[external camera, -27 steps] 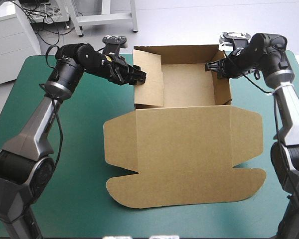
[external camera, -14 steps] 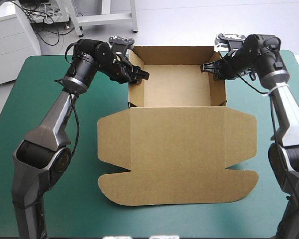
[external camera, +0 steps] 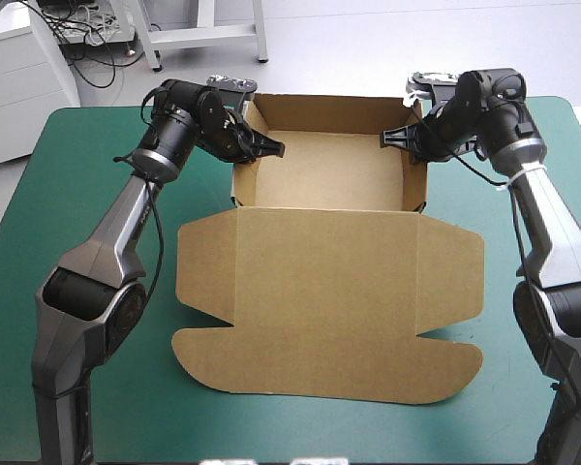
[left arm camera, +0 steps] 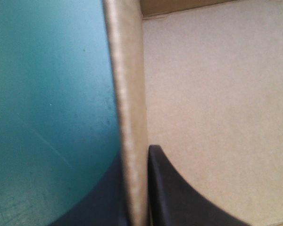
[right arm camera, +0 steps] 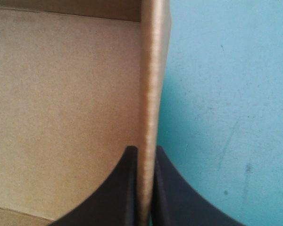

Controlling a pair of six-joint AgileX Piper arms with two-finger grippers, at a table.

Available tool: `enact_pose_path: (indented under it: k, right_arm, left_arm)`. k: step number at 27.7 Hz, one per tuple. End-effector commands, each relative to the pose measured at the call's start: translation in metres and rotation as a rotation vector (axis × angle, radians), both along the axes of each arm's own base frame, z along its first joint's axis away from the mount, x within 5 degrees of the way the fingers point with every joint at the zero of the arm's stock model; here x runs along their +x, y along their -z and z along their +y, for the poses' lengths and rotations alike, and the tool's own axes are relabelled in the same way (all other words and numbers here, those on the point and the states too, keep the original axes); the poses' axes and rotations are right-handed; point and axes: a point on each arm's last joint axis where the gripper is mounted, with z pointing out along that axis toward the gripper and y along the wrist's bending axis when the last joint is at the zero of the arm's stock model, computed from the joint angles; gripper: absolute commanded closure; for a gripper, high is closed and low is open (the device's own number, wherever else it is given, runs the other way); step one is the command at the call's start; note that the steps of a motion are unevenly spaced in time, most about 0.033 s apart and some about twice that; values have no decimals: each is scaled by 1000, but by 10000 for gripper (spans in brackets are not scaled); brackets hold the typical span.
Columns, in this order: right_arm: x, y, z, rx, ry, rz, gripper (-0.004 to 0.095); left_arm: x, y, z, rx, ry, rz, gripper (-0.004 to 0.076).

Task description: Fold the box

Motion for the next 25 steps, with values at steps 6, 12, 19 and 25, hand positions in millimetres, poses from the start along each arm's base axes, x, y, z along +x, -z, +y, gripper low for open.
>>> enact_pose_path:
  k: [6, 12, 19, 25]
  right_arm:
    - [0, -1, 20, -17, -46, -15, 910]
    - [11, 24, 28, -24, -48, 45, 910]
    - [22, 48, 33, -17, -52, 103, 910]
    - [28, 62, 35, -20, -52, 131, 910]
  left_arm:
    - [-11, -15, -1, -19, 58, 6, 756]
    - [-4, 3, -6, -20, 51, 55, 756]
    - [7, 28, -11, -18, 36, 116, 756]
    - [15, 48, -14, 1, 22, 153, 756]
